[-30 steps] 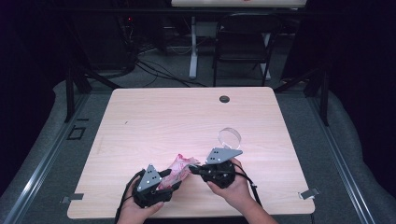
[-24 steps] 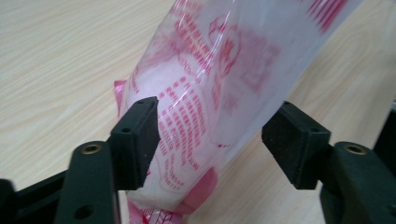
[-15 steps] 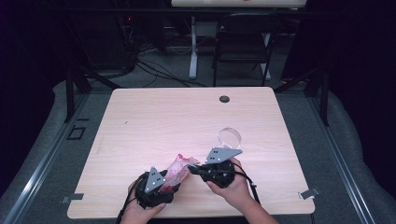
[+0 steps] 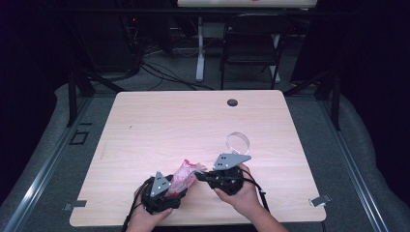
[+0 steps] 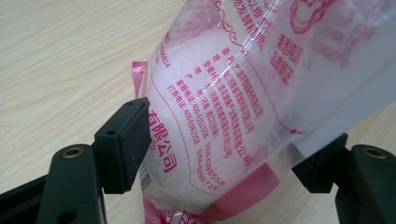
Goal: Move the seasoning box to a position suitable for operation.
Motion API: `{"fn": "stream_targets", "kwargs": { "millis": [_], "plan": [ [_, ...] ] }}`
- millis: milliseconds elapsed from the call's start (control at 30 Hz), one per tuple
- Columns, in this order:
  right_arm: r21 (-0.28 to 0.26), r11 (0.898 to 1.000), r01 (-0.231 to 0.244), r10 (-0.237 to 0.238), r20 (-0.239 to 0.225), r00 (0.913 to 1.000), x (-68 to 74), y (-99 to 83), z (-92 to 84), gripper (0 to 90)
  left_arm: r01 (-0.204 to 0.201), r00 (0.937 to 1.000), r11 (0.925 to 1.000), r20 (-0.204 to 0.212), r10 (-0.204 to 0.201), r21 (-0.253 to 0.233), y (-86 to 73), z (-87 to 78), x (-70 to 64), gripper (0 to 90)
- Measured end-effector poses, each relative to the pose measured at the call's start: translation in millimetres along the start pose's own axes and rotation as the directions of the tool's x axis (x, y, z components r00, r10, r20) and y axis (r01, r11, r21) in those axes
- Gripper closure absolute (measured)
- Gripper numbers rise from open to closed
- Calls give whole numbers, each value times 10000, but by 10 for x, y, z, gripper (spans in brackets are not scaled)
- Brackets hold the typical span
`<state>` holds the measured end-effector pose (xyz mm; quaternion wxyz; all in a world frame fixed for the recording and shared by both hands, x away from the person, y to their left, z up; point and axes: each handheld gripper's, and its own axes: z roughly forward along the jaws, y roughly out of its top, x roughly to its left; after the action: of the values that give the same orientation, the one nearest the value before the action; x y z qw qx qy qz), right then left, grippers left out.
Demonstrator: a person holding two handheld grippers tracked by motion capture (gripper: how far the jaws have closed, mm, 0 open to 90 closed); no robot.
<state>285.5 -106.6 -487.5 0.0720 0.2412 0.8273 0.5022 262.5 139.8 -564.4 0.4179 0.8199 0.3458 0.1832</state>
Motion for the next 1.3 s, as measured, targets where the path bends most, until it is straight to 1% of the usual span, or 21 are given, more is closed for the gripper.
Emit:
{"fn": "stream_targets", "kwargs": {
  "millis": [33,100,167,233,367,400,467,533,600,733,767,800,867,900,933,1067,1133,1300],
  "plan": [
    [0,10000,-1,1,-2,10000,0,-1,0,900,-25,10000,10000,-16,25,-16,-3,6,4,277],
    [15,10000,9,-9,1,10000,-1,-2,-1,900,78,10000,10000,11,-78,-32,-12,18,0,268],
    [13,10000,20,-20,-23,10000,-1,-2,-1,900,75,9999,10000,-69,-75,-39,-16,32,6,255],
    [2,10000,6,-6,-34,10000,-2,-4,0,900,171,9998,9998,-81,-172,-38,-19,45,11,243],
    [-14,10000,-2,2,-47,10000,1,-7,1,900,167,9998,9999,-138,-167,-11,-18,68,22,231],
    [-17,10000,-13,13,-54,10000,1,-8,1,900,230,9996,9997,-133,-230,-29,-21,76,21,226],
    [-23,10000,-17,17,-59,10000,1,-9,1,900,203,9997,9998,-135,-203,-13,-23,84,26,221],
    [-34,10000,-23,23,-69,10000,1,-9,2,900,301,9994,9995,-179,-301,-46,-27,101,26,208],
    [-37,10000,-9,9,-66,10000,2,-9,3,900,243,9995,9997,-212,-243,-23,-29,113,33,198],
    [-42,10000,-23,23,-60,10000,2,-11,1,900,326,9992,9995,-232,-327,-26,-37,133,38,188],
    [-44,10000,-29,28,-58,10000,2,-12,1,900,432,9988,9991,-234,-433,-35,-40,144,37,183],
    [-37,10000,-25,25,-77,10000,1,-12,2,900,427,9989,9991,-199,-425,73,-41,157,52,180],
    [-29,10000,-26,26,-56,10000,-1,-14,5,900,590,9982,9982,-119,-588,139,-60,187,61,174],
    [-28,10000,-42,42,-57,10000,-3,-15,5,900,553,9984,9984,-124,-551,139,-63,196,65,176],
    [-28,10000,-36,36,-53,10000,-2,-14,4,900,606,9981,9981,-123,-605,138,-63,203,60,178],
    [-30,10000,-23,23,-40,10000,-3,-17,1,900,571,9982,9981,-169,-567,243,-64,215,49,185],
    [-8,10000,-8,8,-38,10000,-6,-18,-1,900,423,9989,9988,-235,-417,265,-67,223,39,191],
    [-4,10000,16,-16,-34,10000,-3,-19,-3,900,284,9990,9992,-360,-274,298,-79,236,35,212]
  ]
}}
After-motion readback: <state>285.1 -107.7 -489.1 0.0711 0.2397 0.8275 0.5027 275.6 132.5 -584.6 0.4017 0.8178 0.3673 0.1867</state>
